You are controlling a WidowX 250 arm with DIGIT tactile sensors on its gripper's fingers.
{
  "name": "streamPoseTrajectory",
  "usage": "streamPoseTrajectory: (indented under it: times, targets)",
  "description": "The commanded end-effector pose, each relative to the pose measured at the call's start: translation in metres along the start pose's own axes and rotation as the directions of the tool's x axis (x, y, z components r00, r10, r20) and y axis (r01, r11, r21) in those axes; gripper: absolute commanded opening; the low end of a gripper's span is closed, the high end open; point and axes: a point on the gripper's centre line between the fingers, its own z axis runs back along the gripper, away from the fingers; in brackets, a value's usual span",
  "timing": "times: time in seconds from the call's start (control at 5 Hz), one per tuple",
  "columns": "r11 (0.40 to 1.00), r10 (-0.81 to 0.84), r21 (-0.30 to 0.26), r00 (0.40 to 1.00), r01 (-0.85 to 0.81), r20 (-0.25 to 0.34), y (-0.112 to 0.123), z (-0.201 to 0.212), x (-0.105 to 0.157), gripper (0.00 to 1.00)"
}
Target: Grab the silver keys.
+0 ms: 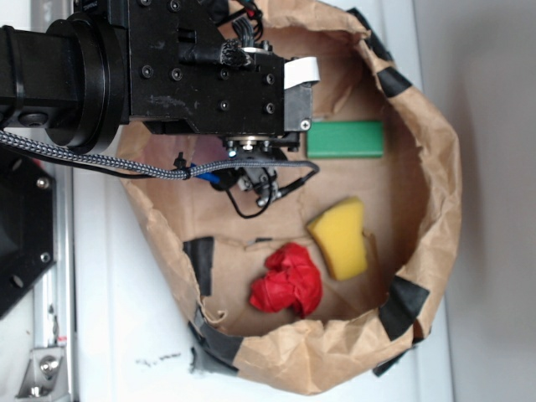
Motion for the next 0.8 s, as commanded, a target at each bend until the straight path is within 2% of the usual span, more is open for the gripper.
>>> streamPoseTrajectory:
  times: [0.0,0.2,0.4,0.6]
  targets:
    - [0.999,0.035,-0.012,0.998,-0.034,0.052,0.017,0.012,0.013,1.00]
    - [1.000,0.030,-0.007,0.999,-0.030,0.043,0.031,-0.012,0.011,1.00]
    - [0.996,0.028,-0.092,0.997,-0.022,0.066,0.033,-0.001,0.004,0.73]
    - [0.996,0.014,-0.086,0.995,-0.006,0.099,0.031,0.006,0.001,0.00]
